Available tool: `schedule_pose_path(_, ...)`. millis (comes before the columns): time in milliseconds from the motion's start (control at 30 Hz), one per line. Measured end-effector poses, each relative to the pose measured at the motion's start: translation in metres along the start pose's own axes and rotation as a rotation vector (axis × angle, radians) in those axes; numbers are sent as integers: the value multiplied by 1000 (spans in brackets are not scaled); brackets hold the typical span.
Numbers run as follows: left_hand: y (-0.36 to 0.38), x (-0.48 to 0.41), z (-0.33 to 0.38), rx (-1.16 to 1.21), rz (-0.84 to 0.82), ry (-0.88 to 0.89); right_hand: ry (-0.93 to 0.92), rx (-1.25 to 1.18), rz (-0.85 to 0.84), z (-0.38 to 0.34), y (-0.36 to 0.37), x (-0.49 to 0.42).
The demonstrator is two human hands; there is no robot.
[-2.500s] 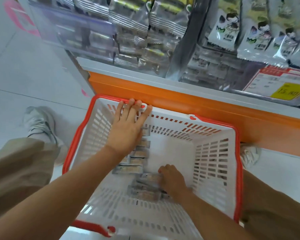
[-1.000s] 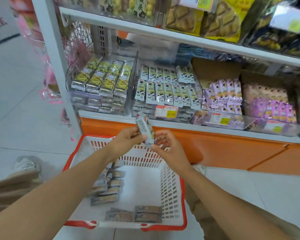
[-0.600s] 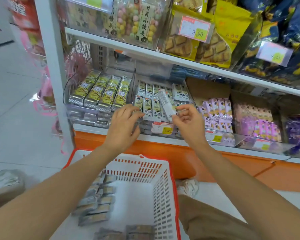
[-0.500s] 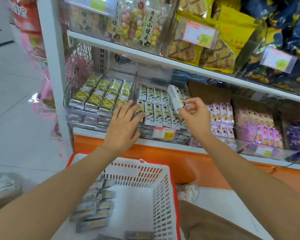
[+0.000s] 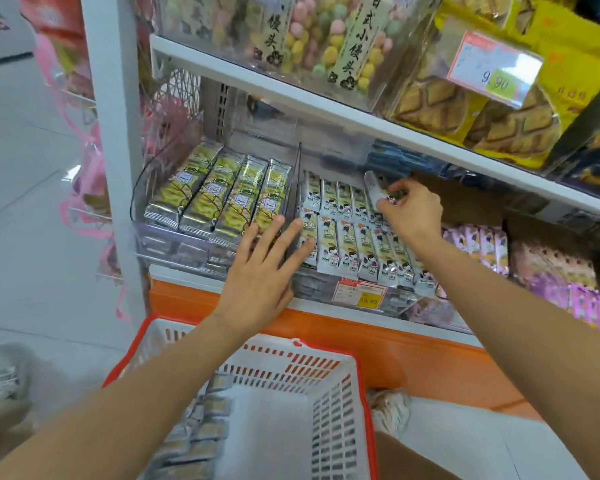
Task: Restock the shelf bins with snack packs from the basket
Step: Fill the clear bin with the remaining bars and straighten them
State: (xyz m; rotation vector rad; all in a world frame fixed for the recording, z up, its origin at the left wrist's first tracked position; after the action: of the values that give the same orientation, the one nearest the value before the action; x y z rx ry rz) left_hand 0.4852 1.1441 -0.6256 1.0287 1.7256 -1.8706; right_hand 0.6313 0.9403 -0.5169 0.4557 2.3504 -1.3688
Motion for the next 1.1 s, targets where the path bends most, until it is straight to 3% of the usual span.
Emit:
schedule_pose_path(300,-1,0,0,-3,-15,2,-9,109,-79,5,17,-1)
schedule_pose_path(800,0,0,1,-6,-66,-8,-163,282,-43,10,16,7)
schedule_pose_path(1100,-6,1,3,12,-133,6,-172,141,-61,13,6,21)
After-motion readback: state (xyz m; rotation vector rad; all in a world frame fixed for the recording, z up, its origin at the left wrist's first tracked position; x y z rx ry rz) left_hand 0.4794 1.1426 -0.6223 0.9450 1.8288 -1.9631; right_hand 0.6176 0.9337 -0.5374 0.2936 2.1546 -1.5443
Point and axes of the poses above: each hand's wrist, its own x-axis away from the middle knuckle, its own y-axis out of the palm, z = x × y, the point moved 5 cm from there along -x, towards the middle knuckle, and after that the axes turned 7 degrees about z, right-handed, at the moved point
